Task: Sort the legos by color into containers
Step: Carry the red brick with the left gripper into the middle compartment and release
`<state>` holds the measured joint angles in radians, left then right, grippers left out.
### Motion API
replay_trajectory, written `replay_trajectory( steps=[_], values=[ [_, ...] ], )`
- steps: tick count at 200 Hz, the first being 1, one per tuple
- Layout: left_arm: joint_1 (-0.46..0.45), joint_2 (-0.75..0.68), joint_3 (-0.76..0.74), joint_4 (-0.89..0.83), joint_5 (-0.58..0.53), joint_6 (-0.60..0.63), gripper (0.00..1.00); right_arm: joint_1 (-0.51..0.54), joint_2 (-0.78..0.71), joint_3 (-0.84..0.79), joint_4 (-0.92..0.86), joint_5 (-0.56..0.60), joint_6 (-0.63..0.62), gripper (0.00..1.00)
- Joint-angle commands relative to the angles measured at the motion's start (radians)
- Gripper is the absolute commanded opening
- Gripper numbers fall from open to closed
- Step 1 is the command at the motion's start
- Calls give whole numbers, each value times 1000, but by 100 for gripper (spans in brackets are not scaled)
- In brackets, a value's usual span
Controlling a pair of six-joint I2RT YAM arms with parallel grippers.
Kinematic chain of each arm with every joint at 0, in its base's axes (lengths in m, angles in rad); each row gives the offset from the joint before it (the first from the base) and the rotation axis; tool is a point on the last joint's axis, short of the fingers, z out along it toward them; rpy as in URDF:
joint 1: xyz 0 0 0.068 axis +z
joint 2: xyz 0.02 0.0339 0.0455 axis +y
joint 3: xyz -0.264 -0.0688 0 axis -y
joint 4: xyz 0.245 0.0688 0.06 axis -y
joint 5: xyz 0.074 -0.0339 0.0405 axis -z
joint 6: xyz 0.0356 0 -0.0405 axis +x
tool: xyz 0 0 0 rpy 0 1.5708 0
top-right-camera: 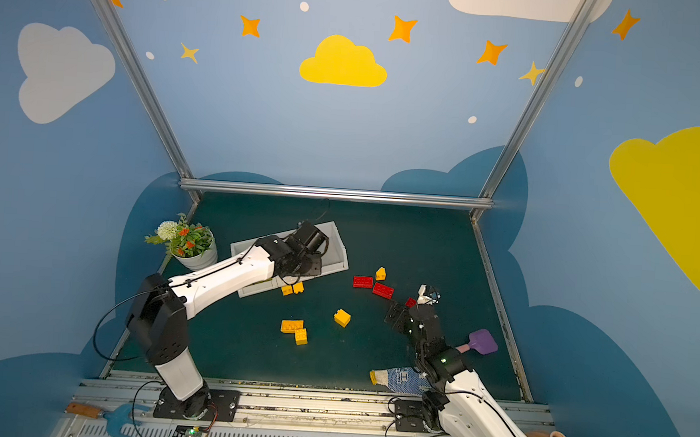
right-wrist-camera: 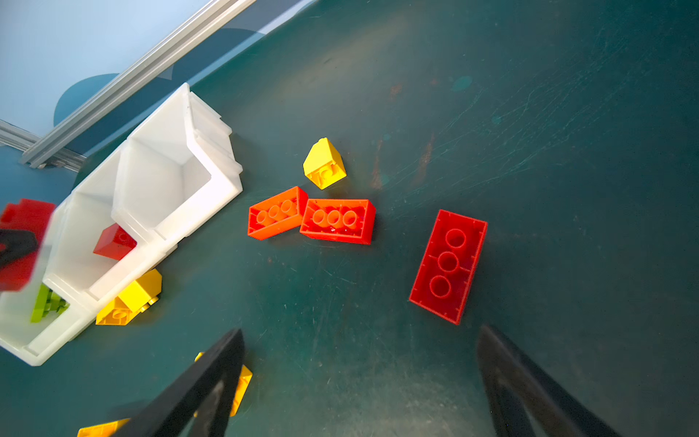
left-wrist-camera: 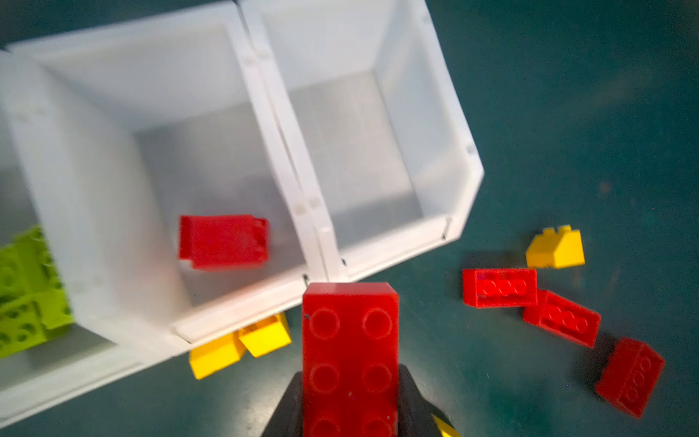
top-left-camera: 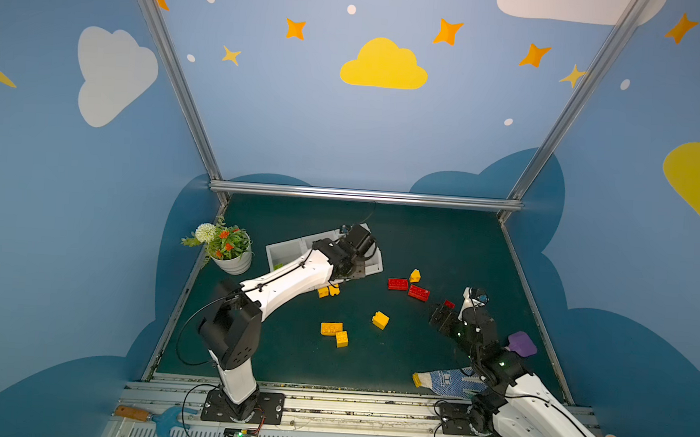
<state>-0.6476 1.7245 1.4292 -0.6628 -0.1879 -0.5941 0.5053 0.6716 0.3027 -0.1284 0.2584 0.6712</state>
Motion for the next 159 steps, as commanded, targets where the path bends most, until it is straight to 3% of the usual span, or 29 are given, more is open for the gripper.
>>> replay_trajectory(
  steps=[1, 29, 83, 159],
  values=[
    [89, -18, -7, -27, 26, 38, 31, -4, 7, -5, 29, -16, -26, 93],
    [195, 35, 30, -47, 78, 65, 31, -2, 40, 4, 35, -15, -44, 94],
    [280, 199, 176, -99, 119, 81, 32, -4, 42, 14, 26, -46, -73, 93],
    [295, 224, 214, -130, 102, 65, 58, -5, 13, 21, 13, -58, -143, 95]
  ],
)
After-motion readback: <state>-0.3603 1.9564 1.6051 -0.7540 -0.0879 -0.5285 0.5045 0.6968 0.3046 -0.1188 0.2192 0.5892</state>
